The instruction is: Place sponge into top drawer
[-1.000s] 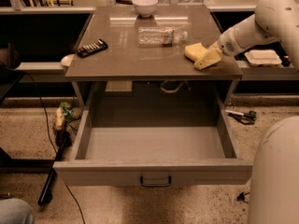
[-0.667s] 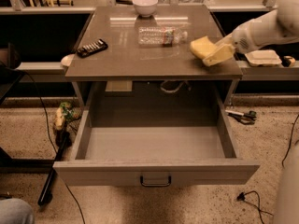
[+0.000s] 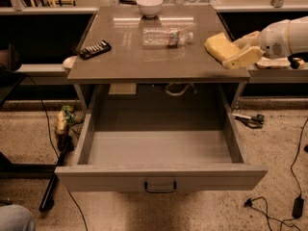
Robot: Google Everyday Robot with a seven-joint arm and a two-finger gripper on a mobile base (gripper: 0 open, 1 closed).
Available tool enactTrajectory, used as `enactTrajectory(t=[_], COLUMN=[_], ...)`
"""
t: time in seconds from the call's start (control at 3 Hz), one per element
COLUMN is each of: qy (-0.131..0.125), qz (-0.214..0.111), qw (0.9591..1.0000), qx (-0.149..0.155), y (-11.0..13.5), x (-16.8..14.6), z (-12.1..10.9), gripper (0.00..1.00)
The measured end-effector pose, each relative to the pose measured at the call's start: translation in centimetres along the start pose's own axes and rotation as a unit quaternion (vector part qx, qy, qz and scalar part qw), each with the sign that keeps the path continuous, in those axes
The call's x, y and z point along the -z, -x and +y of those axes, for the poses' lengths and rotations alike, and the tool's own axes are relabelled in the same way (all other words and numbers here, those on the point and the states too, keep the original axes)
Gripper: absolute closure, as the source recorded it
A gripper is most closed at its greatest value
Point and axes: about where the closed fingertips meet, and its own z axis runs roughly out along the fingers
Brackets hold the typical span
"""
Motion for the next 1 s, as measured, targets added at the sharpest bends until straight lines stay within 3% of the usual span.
enactTrajectory(t=[0.67,1.0], qy=[0.018,0.062], qz=[-0.003,0.014], qw=[0.9998,0.9967], qx=[0.008,0.05], y=[0.1,-0.1], x=[-0.3,-1.0], z=[0.8,5.4], gripper=[1.0,1.0])
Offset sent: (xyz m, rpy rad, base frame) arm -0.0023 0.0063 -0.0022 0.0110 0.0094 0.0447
